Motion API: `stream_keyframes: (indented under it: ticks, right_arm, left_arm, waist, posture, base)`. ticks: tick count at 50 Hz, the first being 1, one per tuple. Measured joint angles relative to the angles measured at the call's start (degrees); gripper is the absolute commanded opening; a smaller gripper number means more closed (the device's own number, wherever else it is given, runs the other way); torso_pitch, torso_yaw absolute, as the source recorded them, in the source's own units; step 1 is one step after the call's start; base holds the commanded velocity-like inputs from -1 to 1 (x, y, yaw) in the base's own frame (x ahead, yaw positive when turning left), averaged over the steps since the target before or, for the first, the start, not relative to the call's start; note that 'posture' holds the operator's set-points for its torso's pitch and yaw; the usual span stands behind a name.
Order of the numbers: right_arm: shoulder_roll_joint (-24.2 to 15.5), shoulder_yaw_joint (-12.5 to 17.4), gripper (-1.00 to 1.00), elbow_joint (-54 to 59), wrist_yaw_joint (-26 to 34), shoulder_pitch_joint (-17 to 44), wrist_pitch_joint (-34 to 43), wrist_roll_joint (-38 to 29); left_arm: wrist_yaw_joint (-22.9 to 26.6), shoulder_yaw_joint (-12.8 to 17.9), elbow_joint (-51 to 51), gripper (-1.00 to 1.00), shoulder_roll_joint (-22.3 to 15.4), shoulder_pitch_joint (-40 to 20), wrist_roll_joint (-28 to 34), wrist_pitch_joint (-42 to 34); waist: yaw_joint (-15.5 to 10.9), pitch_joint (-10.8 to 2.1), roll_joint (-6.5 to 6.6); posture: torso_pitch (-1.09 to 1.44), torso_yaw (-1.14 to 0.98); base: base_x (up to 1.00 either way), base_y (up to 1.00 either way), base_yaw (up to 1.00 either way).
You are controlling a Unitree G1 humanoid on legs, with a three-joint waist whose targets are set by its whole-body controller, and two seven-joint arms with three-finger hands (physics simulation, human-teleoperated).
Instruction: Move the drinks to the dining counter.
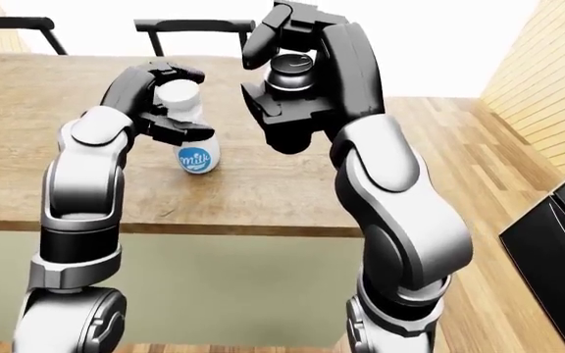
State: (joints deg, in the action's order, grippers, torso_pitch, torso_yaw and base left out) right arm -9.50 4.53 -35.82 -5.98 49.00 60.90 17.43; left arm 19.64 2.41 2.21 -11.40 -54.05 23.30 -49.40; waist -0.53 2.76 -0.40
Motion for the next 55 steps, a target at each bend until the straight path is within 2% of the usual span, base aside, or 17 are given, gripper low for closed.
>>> stream_keyframes:
  ticks: [2,9,18,25,32,37,42,48,55]
  right_arm:
    - [0.0,0.1,-1.0,0.1,0.0,0.1,0.0,0.0]
    - [-0.1,0.4,-1.0,0.1,0.0,0.2,0.0,-0.1]
    - [-0.4,0.3,-1.0,0.8,-0.3,2.0,0.7,0.3]
    - [-0.5,-0.1,-1.0,2.2,-0.2,3.4,0.8,-0.2]
    - [0.3,-1.3,-1.0,7.7,0.5,7.0,-0.9,-1.8]
    - [2.8,-3.2,-1.0,14.2,1.3,7.7,-5.5,-4.4]
    - [5.6,-5.4,-1.0,21.3,3.4,6.1,-12.2,-8.3]
    - [9.1,-6.0,-1.0,25.8,4.8,1.2,-21.6,-11.8]
    - [11.6,-6.8,-1.0,32.4,5.8,-2.1,-31.0,-14.1]
  left_arm:
    - [0.0,0.0,-0.2,0.77,0.0,0.1,-0.1,-0.1]
    - [-0.2,-0.1,-1.5,0.95,0.1,0.9,-0.2,-0.8]
    - [0.4,0.9,-3.8,1.0,-1.1,1.7,-0.8,-1.8]
    - [1.1,1.5,-9.6,1.0,-2.2,6.0,-0.8,-2.7]
    - [1.9,3.8,-17.5,1.0,-3.8,10.8,-1.7,-4.9]
    - [3.2,4.1,-25.1,1.0,-4.3,14.9,-2.5,-7.6]
    - [4.5,4.6,-30.1,1.0,-5.1,16.2,-3.0,-10.5]
    - [4.6,6.4,-34.0,1.0,-5.5,17.3,-4.4,-12.2]
    - [3.7,6.2,-34.9,1.0,-6.2,17.1,-6.2,-13.9]
  waist:
    - [0.0,0.01,0.02]
    - [0.0,0.0,-0.02]
    - [0.1,-0.04,0.14]
    - [0.1,0.0,0.31]
    - [0.4,0.1,0.57]
    - [0.4,-0.02,0.77]
    - [0.4,0.03,0.88]
    - [0.4,-0.11,1.14]
    - [0.5,-0.16,1.34]
  posture:
    - [0.0,0.0]
    - [0.0,0.0]
    - [0.0,0.0]
    - [0.0,0.0]
    - [0.0,0.0]
    - [0.0,0.0]
    - [0.0,0.0]
    - [0.0,0.0]
    - [0.0,0.0]
  base:
    - [0.0,0.0,0.0]
    - [0.0,0.0,0.0]
    - [0.0,0.0,0.0]
    - [0.0,0.0,0.0]
    - [0.0,0.0,0.0]
    - [0.0,0.0,0.0]
    - [0.0,0.0,0.0]
    - [0.0,0.0,0.0]
    - [0.0,0.0,0.0]
